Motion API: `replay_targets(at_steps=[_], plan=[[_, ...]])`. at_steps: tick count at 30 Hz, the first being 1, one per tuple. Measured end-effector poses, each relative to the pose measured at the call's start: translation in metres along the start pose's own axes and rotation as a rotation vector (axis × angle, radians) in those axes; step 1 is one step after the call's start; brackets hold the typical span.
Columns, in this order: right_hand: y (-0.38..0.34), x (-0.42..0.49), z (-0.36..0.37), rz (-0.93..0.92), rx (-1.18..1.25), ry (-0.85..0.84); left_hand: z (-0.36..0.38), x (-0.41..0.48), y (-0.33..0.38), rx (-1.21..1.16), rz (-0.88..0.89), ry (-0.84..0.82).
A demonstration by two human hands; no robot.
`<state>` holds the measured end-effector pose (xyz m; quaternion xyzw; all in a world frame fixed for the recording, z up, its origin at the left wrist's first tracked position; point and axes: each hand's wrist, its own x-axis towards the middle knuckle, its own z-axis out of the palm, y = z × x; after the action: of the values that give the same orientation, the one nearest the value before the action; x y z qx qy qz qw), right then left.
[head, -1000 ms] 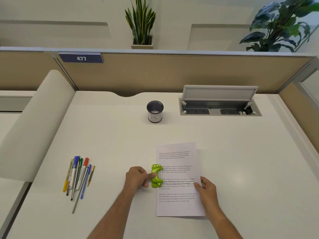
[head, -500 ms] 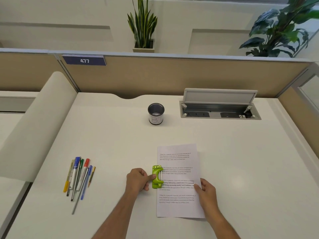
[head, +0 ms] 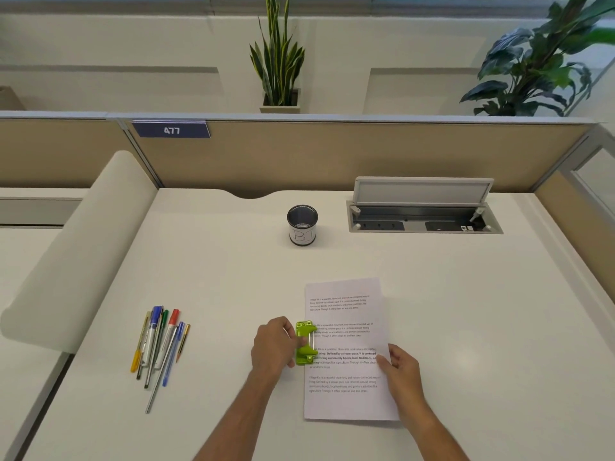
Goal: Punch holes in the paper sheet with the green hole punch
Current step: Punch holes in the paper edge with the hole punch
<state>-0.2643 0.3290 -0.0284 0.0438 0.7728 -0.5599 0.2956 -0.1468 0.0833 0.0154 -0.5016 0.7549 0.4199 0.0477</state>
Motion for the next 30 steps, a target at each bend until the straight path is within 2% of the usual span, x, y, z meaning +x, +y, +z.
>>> replay_targets(at_steps=[8,11,13,15,19,21,26,30], plan=[[0.006,0.001,-0.029,0.018,0.031,0.083,0.007,-0.008,0.002,0.064,0.068,0.078],[-0.003,-0.002,-0.045,-0.004,0.086,0.11,0.011,-0.013,0.006,0.088,0.136,0.159],[-0.011,-0.004,-0.054,-0.021,0.123,0.122,0.015,-0.019,0.016,0.021,0.208,0.202],[-0.021,-0.007,-0.062,-0.05,0.172,0.109,0.02,-0.024,0.03,-0.155,0.27,0.133],[-0.054,-0.022,-0.069,-0.132,0.256,0.046,0.022,-0.033,0.067,-0.625,0.241,-0.328],[-0.072,-0.03,-0.071,-0.189,0.278,0.015,0.023,-0.042,0.082,-0.741,0.263,-0.458],[-0.102,-0.042,-0.08,-0.336,0.213,-0.041,0.02,-0.058,0.107,-0.837,0.296,-0.35],[-0.121,-0.046,-0.085,-0.414,0.218,-0.018,0.018,-0.068,0.118,-0.767,0.392,-0.256]])
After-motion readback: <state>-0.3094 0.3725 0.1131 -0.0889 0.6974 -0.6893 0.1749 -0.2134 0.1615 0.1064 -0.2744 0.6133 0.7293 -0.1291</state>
